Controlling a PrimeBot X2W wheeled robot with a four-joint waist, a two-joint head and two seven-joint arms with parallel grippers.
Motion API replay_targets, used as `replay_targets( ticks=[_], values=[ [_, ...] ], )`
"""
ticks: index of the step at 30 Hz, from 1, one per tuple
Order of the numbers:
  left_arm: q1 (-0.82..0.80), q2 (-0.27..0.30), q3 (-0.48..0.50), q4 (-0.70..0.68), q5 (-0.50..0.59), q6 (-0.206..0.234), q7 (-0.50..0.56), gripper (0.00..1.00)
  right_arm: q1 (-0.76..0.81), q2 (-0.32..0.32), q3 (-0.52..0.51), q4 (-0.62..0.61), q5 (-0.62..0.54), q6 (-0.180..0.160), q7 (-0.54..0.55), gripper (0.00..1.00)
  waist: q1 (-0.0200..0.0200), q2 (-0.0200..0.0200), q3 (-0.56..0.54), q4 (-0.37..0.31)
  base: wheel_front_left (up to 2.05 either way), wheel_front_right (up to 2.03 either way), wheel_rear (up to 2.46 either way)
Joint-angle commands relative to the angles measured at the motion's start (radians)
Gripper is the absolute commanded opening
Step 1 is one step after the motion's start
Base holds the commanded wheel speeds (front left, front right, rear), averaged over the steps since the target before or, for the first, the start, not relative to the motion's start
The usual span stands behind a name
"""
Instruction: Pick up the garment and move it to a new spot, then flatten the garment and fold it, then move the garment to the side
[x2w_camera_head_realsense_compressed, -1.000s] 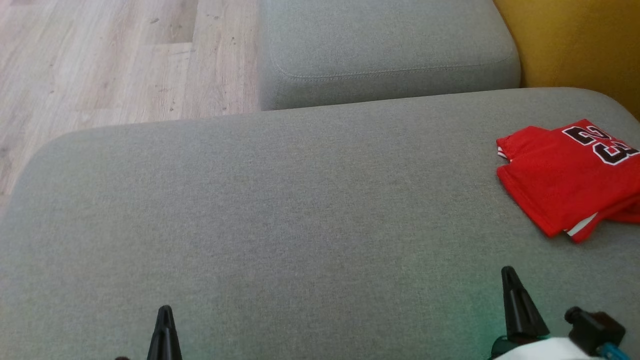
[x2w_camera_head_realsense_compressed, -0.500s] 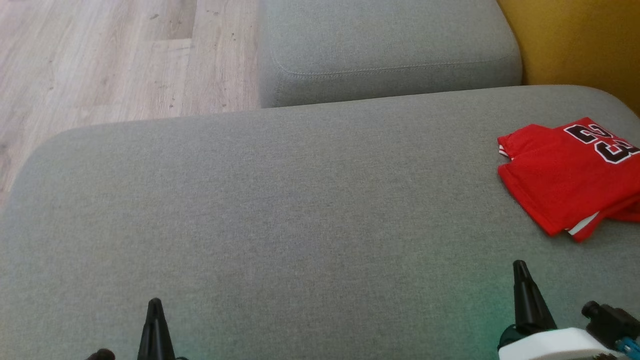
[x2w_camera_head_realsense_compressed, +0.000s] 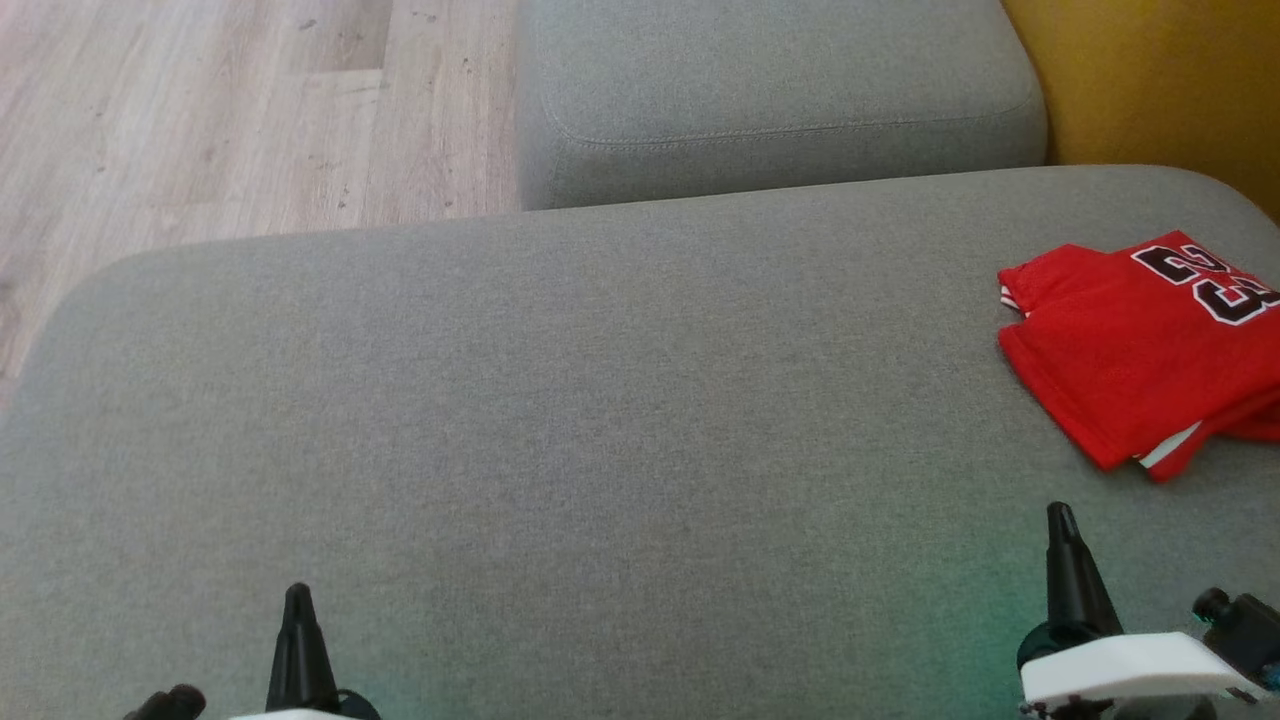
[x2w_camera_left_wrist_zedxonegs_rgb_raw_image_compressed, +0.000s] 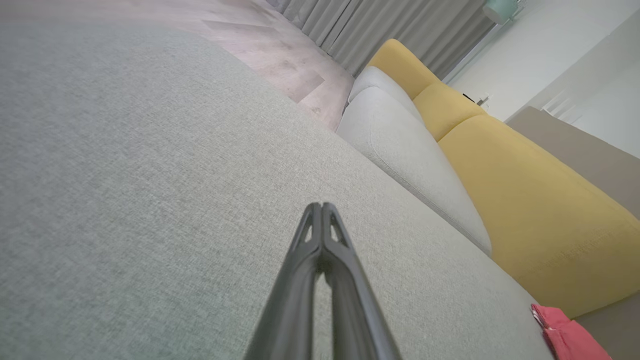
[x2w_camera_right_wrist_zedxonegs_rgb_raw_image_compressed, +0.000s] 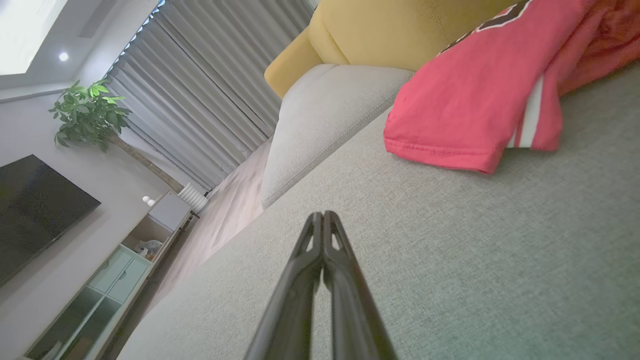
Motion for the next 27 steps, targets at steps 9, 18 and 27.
replay_targets(
  ticks=[9,18,27],
  values=[
    [-0.077,0.016,0.042,-0.016,-0.121,-0.02,0.029,0.0,-0.076,-0.019,-0.008,-0.019,0.131,0.003,0.029,0.0,-0.0001,0.0,0.005,0.001,0.0,0.0,0.0],
    [-0.104,0.017,0.058,-0.005,-0.226,-0.033,0.054,0.0,-0.098,-0.02,-0.022,-0.012,0.242,0.004,0.054,0.0,-0.0001,0.0,0.011,0.002,0.0,0.0,0.0],
    [-0.129,0.017,0.073,0.004,-0.319,-0.045,0.077,0.0,-0.118,-0.02,-0.034,-0.006,0.341,0.004,0.077,0.0,-0.0001,0.0,0.015,0.002,0.0,0.0,0.0]
  ],
)
